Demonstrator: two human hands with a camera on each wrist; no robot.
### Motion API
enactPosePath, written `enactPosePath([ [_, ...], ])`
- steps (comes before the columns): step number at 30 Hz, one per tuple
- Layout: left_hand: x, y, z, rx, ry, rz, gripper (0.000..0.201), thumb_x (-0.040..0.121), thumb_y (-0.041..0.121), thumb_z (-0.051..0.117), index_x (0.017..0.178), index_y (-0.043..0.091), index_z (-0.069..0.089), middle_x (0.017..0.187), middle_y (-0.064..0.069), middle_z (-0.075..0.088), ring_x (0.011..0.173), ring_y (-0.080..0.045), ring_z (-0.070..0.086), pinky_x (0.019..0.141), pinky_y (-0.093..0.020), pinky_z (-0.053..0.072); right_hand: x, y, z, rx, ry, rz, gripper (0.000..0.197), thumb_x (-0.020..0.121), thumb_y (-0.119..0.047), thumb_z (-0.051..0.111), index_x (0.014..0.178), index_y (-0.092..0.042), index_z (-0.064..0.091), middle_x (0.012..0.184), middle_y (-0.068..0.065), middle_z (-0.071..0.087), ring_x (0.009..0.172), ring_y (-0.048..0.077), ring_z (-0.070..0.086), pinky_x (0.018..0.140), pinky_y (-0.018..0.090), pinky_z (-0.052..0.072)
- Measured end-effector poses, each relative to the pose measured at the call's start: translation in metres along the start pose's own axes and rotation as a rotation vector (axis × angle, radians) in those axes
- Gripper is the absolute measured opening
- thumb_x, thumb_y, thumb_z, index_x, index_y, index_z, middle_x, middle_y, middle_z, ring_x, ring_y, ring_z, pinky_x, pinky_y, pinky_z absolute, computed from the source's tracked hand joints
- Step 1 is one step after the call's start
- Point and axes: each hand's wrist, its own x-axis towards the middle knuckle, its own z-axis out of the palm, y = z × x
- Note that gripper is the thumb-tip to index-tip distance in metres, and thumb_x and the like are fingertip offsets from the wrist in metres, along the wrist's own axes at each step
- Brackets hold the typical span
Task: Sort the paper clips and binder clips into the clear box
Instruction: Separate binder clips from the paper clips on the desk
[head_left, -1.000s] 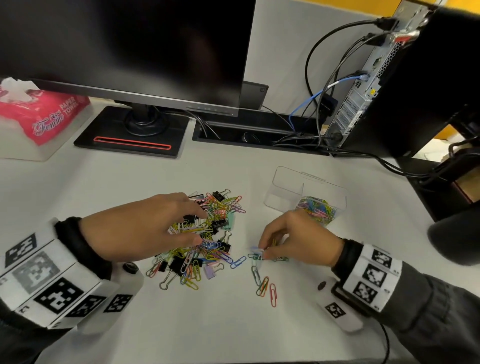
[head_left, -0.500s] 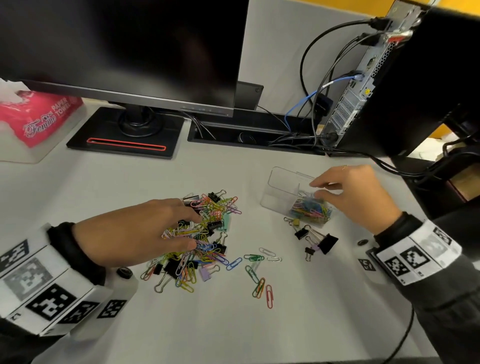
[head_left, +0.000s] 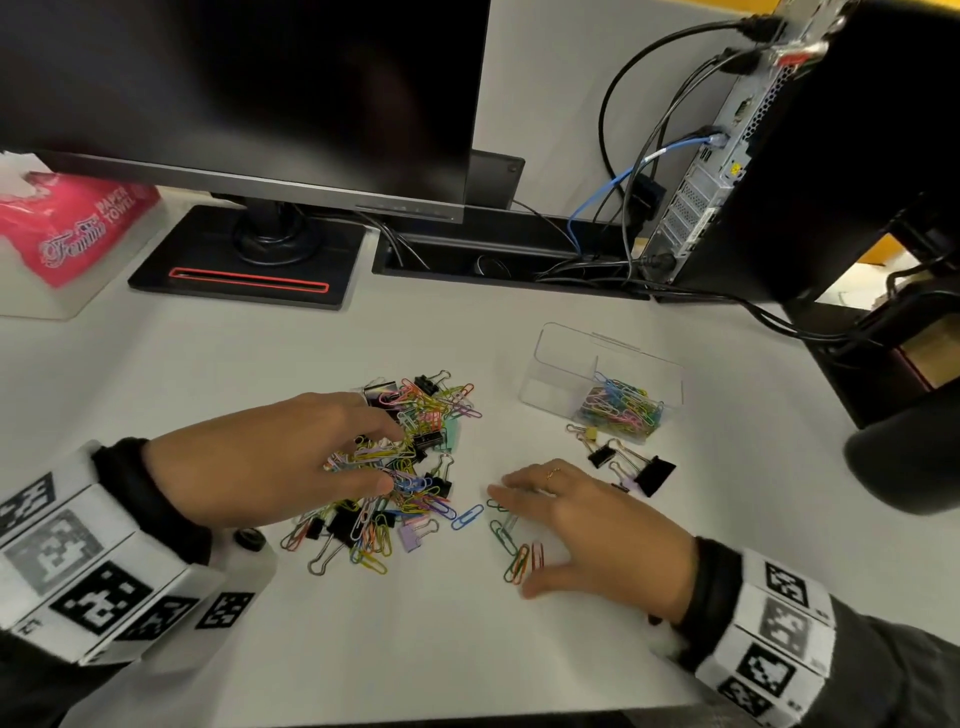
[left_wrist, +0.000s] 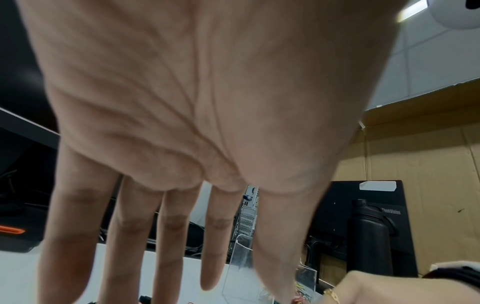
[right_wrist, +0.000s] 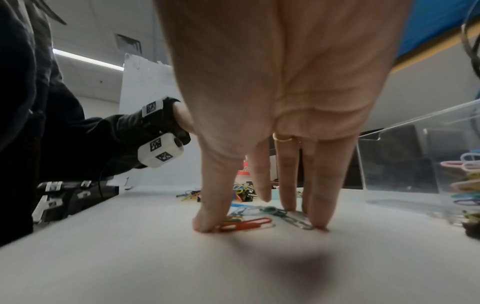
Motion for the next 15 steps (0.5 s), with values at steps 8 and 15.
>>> enactPosePath([
  [8,0.0,0.001,0.0,0.024,-0.021,-0.013,0.048,0.085,0.061,0.046,0.131,0.044,0.043,0.116,0.026,0.047,0.103,0.01,0.049,0.09,-0.015,0.04,0.023,0.003,-0.005,0.037,0.067,-0.124,0.024,0.089,-0.021,0.062,0.111,-0.015,0.071,0.105,0.005,0.067,0.098,0.023,0.061,0.085,0.035,0.049],
  [15,-0.002,0.002,-0.001,0.023,-0.034,-0.014,0.047,0.087,0.059,0.047,0.131,0.045,0.041,0.121,0.026,0.046,0.104,0.01,0.049,0.094,-0.018,0.041,0.027,0.016,-0.015,0.199,0.094,0.01,0.007,0.083,-0.017,0.069,0.089,-0.015,0.072,0.083,-0.002,0.07,0.063,0.001,0.054,0.065,0.011,0.043],
])
